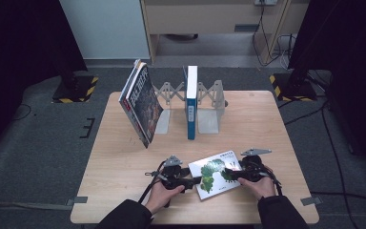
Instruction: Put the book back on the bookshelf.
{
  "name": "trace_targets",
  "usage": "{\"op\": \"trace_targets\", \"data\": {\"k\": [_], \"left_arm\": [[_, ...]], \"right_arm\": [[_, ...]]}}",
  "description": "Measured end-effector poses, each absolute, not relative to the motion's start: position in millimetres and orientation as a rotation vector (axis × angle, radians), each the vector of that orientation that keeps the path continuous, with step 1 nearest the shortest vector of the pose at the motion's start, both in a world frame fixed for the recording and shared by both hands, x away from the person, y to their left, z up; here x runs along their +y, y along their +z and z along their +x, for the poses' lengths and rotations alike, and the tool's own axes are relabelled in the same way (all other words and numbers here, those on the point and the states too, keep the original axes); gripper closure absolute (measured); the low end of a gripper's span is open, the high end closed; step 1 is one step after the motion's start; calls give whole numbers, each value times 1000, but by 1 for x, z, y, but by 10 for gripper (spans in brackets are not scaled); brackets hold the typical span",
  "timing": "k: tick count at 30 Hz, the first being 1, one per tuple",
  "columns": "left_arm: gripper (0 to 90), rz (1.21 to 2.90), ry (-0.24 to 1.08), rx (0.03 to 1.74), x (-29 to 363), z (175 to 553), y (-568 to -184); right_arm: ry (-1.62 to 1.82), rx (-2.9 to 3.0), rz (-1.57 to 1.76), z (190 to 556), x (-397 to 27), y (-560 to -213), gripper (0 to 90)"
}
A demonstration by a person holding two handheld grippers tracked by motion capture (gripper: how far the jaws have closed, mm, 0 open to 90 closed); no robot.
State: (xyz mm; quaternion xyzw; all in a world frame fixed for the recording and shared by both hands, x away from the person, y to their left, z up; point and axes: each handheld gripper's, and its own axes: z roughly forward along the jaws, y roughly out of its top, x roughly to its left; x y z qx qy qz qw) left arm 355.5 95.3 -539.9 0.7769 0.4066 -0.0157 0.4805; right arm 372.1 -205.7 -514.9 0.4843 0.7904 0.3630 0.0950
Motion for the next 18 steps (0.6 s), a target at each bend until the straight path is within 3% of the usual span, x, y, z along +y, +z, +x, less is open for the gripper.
{"op": "trace_targets", "data": {"k": [18], "left_arm": [[280, 1883, -54, 995, 96, 356, -540]], "right_arm": [[1139, 2352, 1399, 370, -200, -512, 328]]}}
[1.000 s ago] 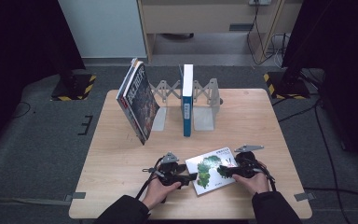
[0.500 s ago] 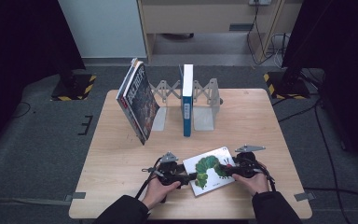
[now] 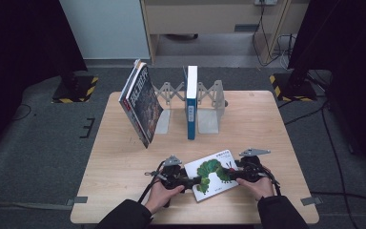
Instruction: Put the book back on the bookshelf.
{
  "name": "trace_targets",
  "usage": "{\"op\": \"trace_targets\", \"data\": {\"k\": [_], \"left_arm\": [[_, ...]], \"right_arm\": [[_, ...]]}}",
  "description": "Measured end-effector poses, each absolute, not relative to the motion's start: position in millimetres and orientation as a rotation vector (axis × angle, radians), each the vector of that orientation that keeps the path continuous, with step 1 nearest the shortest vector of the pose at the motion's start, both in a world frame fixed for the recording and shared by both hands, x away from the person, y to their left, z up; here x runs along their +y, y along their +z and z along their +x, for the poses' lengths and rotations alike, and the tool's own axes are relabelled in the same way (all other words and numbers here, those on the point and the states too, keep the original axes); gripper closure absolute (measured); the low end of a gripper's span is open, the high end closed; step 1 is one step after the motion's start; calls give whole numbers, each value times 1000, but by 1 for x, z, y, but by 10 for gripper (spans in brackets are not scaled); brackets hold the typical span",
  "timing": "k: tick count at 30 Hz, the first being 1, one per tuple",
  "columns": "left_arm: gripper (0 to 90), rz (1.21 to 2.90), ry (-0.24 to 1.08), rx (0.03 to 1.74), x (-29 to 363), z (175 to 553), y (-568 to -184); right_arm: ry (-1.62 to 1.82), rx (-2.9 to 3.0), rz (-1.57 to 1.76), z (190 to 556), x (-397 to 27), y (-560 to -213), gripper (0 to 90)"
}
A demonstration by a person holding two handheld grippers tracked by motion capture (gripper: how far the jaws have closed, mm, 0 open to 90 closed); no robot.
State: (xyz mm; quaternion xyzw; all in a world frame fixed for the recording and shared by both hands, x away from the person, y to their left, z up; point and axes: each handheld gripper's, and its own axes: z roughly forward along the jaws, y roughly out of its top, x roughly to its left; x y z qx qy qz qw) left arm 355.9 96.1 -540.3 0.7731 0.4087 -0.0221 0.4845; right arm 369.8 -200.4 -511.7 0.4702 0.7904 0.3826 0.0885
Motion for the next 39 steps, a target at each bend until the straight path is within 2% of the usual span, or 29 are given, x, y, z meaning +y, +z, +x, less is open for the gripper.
{"op": "trace_targets", "data": {"k": [7, 10, 20, 28, 31, 39], "left_arm": [[281, 1884, -53, 994, 96, 356, -540], [281, 1884, -52, 994, 96, 356, -540], [295, 1888, -72, 1005, 98, 356, -539], [354, 1872, -93, 1007, 102, 356, -535], [365, 1870, -90, 1002, 101, 355, -535], [433, 1828, -108, 974, 102, 353, -531]], "right_arm": [[1086, 2366, 1431, 370, -202, -513, 300], [1098, 2376, 1443, 369, -202, -513, 341], [1123, 2357, 1426, 369, -202, -513, 368], [1171, 2323, 1416, 370, -204, -510, 396], [1147, 2341, 1437, 370, -203, -513, 363], [1199, 2321, 1460, 369, -206, -510, 362]]}}
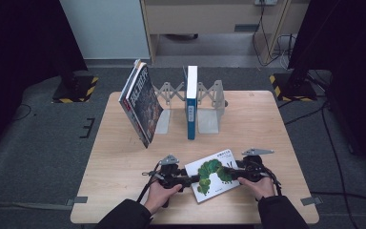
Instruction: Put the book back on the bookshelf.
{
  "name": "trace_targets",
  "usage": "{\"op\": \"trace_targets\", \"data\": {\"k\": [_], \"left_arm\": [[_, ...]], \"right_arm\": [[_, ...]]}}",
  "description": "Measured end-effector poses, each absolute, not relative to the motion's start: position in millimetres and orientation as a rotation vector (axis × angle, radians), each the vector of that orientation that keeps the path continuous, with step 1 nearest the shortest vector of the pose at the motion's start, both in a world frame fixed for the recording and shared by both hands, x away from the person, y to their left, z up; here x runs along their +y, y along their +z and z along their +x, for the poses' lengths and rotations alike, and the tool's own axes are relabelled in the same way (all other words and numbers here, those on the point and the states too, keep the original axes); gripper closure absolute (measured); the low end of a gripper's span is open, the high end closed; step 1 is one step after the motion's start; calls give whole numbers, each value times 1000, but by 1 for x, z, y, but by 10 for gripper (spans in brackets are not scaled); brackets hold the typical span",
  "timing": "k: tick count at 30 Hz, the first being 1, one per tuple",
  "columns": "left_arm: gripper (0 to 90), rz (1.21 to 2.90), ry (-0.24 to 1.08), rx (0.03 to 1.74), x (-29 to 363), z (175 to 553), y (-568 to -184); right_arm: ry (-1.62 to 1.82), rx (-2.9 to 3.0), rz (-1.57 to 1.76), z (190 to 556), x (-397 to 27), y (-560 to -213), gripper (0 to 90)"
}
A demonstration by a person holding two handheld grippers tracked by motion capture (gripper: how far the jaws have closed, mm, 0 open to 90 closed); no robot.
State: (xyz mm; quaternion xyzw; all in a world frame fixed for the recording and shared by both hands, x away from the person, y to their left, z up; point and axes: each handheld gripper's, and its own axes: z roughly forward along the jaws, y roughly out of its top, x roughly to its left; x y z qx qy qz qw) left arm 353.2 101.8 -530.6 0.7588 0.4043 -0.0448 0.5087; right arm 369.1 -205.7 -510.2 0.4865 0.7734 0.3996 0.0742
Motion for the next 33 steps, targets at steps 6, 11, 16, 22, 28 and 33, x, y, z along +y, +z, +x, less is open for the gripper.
{"op": "trace_targets", "data": {"k": [6, 11, 16, 22, 28, 33], "left_arm": [[456, 1832, -84, 937, 99, 350, -527], [478, 1833, -86, 910, 97, 348, -525], [541, 1845, -97, 849, 88, 341, -522], [593, 1849, -125, 847, 88, 339, -518], [651, 1860, -140, 853, 88, 337, -510], [729, 1844, -145, 863, 92, 337, -501]], "right_arm": [[1237, 2297, 1421, 369, -206, -507, 360], [1264, 2277, 1411, 368, -206, -505, 359], [1334, 2269, 1375, 367, -203, -502, 363], [1350, 2266, 1353, 367, -205, -501, 355], [1377, 2240, 1351, 366, -207, -497, 320], [1397, 2225, 1345, 366, -209, -496, 294]]}}
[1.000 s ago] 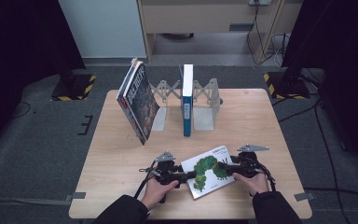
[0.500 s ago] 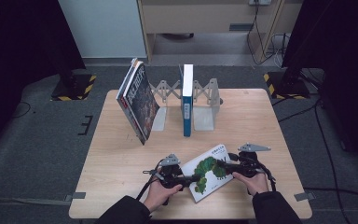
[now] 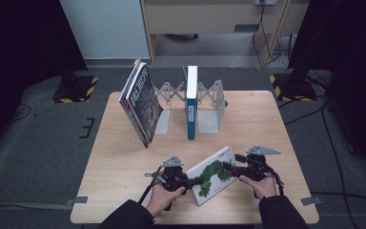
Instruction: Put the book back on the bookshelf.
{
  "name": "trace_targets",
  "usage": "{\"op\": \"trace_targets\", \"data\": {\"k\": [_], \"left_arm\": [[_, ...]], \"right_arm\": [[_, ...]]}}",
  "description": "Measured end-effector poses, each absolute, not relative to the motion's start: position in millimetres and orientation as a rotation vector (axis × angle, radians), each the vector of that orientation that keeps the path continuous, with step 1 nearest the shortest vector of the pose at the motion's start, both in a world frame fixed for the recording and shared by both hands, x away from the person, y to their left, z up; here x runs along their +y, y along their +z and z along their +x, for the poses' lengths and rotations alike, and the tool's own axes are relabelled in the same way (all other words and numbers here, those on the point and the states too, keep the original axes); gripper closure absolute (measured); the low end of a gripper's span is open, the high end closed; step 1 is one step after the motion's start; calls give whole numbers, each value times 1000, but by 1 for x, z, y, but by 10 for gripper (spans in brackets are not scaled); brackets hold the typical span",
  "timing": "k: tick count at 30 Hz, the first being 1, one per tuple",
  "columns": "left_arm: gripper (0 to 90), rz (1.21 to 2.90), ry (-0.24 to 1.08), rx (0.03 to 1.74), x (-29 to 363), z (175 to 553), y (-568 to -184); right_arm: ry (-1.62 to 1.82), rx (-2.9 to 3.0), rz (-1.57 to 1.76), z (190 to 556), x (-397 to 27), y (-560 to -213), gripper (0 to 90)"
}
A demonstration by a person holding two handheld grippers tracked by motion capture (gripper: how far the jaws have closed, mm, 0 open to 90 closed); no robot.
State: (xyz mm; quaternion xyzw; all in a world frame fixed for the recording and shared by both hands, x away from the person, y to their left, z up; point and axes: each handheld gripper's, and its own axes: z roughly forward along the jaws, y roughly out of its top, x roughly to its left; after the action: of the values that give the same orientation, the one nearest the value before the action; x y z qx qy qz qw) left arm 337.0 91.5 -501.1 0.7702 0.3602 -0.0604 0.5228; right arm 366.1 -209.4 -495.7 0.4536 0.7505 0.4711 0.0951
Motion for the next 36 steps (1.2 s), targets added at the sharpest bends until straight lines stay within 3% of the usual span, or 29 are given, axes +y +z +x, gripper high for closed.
{"op": "trace_targets", "data": {"k": [23, 36], "left_arm": [[746, 1855, -41, 872, 104, 337, -466], [747, 1776, 19, 908, 125, 346, -441]], "right_arm": [[1199, 2182, 1354, 369, -224, -499, 220], [1044, 2157, 1387, 372, -239, -503, 196]]}}
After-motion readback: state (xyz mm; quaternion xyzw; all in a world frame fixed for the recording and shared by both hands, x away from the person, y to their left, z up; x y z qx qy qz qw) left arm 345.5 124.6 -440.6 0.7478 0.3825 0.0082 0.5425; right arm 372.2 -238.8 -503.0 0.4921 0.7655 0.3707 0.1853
